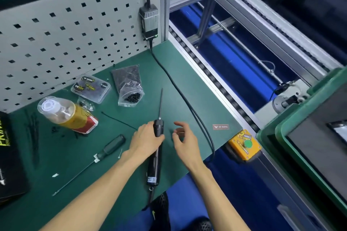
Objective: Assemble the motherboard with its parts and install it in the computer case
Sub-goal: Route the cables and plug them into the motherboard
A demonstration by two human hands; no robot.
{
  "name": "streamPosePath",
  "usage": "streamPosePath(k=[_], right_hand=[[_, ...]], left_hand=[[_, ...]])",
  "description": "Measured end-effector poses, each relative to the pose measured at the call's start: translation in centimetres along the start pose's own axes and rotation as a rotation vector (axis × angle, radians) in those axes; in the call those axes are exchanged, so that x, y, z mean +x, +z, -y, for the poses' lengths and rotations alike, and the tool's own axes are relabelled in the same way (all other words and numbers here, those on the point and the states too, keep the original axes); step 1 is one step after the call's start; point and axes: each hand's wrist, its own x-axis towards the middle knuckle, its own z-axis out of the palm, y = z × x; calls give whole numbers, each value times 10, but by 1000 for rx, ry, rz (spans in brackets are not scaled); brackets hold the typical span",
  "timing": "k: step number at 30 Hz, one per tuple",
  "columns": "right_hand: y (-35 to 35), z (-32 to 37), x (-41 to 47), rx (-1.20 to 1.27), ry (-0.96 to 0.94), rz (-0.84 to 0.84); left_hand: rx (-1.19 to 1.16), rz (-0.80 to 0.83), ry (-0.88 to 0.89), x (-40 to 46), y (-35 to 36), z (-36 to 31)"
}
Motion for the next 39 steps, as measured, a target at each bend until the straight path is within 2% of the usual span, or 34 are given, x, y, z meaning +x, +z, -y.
streamPosePath(k=[3,7,14,24,32,39], right_hand=[[-10,3,-5,12,-9,-14],[-36,9,-14,23,-32,-62],[-118,20,-38,50,-99,-240],[-313,13,-129,98,-179,-622],[-441,-9,-196,77,-240,-824],[-515,-27,-207,-6,-236,-951]], left_hand=[[118,-2,-5,-2,-4,-6],[230,-89,58,-9,-14,-35],[35,-59,378,-47,-11,-148],[-89,9,743,-148,48,-324],[-143,39,960,-225,93,-441],[-191,86,1095,-235,118,-514]])
